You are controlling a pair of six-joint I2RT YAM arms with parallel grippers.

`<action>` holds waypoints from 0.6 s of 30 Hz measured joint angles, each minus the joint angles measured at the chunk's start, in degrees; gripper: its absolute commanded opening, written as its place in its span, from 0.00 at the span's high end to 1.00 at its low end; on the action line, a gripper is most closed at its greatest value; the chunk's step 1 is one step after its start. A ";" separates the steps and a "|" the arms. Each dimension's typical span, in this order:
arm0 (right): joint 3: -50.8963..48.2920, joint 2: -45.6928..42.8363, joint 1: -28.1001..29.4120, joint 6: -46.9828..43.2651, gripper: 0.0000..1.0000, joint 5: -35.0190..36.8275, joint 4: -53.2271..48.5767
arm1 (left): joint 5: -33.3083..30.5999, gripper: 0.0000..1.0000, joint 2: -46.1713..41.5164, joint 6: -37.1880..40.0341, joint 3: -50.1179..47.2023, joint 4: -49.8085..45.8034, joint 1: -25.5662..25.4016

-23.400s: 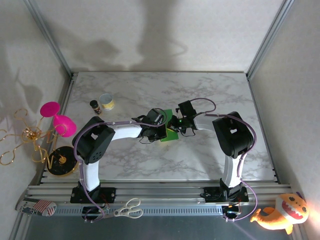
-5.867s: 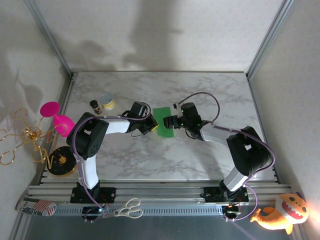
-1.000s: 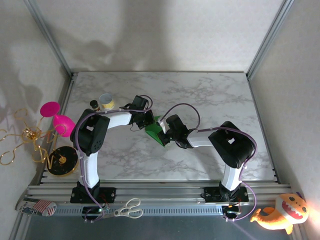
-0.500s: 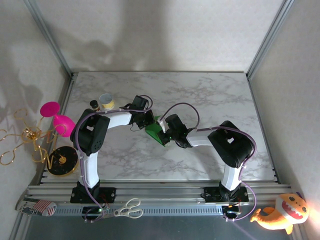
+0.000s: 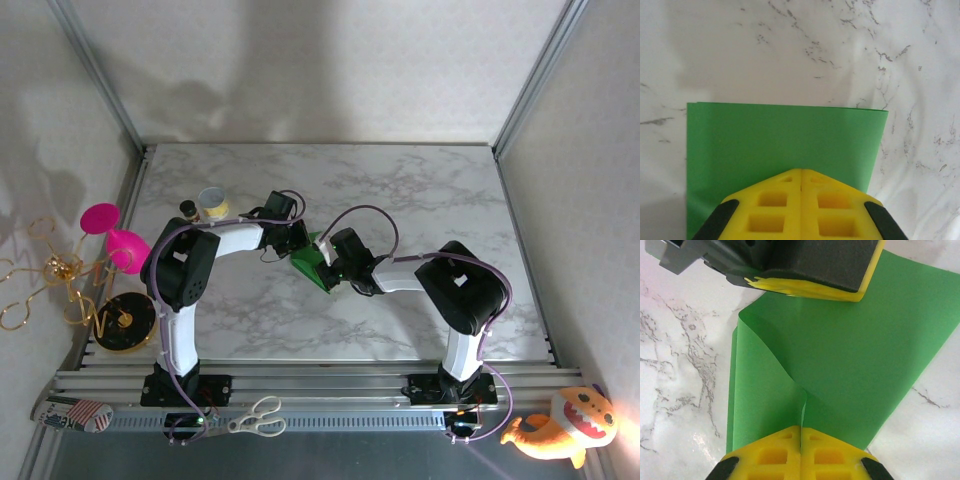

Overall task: Fold a paper plane with a square sheet of paper (pick it up from the middle)
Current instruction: Third fold the triangle at the center of the table.

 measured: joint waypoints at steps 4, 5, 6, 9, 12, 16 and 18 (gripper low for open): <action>0.31 0.17 0.00 0.00 0.94 -0.09 -0.37 | 0.00 1.00 0.00 -0.02 0.02 0.04 0.00; 0.39 0.22 0.00 0.00 0.94 -0.11 -0.46 | 0.00 1.00 0.00 -0.02 0.07 0.00 0.00; 0.50 0.28 0.00 0.00 0.94 -0.11 -0.57 | 0.00 1.00 0.00 -0.02 0.20 -0.09 0.00; 0.74 0.42 0.02 0.00 0.94 -0.11 -0.63 | -0.04 0.94 0.00 -0.04 0.57 -0.61 -0.07; 0.85 0.57 0.00 0.00 0.94 -0.11 -0.61 | -0.07 0.86 -0.33 -0.72 0.55 -1.03 -0.07; 0.96 0.72 0.00 0.00 0.94 -0.11 -0.59 | -0.55 0.81 -4.02 -3.19 -1.60 -0.96 0.09; 1.01 0.74 0.00 0.00 0.94 -0.11 -0.57 | -0.98 0.80 -7.32 -4.74 -3.87 -0.22 0.39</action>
